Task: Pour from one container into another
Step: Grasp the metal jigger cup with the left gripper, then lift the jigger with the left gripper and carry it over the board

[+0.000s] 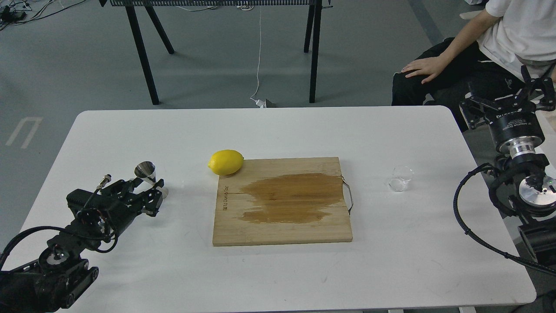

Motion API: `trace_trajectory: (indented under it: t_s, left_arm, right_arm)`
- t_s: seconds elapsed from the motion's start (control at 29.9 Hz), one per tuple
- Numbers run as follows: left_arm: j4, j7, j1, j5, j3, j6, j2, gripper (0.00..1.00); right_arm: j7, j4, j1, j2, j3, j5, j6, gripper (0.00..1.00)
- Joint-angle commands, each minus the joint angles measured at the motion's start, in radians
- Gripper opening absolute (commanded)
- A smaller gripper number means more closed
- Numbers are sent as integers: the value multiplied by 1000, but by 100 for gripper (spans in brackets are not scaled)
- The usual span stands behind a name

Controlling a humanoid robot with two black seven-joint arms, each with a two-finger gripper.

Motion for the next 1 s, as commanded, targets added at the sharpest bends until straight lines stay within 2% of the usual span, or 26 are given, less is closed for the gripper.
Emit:
trace_trajectory:
  t_s: [0.0,0.27,0.5,0.7,0.84,0.97]
  left_arm:
    - [1,0,-3,0,0,0,-4,43]
    - [17,1,-3,0,0,0,-6,7]
    - [2,-2,-10,0,-2,0,-1,7]
    - [-36,-3,-70,0,-2,0,23,7]
    - [-114,-2,-141,0,0,0,23,7]
    - [-246,3,-203,0,0,0,23,7]
  right_arm:
    - [0,-2,0,0,-20,-2,0,100]
    - [0,-3,1,0,-24,-2,0,100]
    - [0,-3,1,-3,-24,-2,0,100]
    - [2,0,0,-24,-24,-1,0,100]
    - [0,0,-2,-46,-24,-1,0,100]
    - [0,1,-3,-77,-22,-1,0,100]
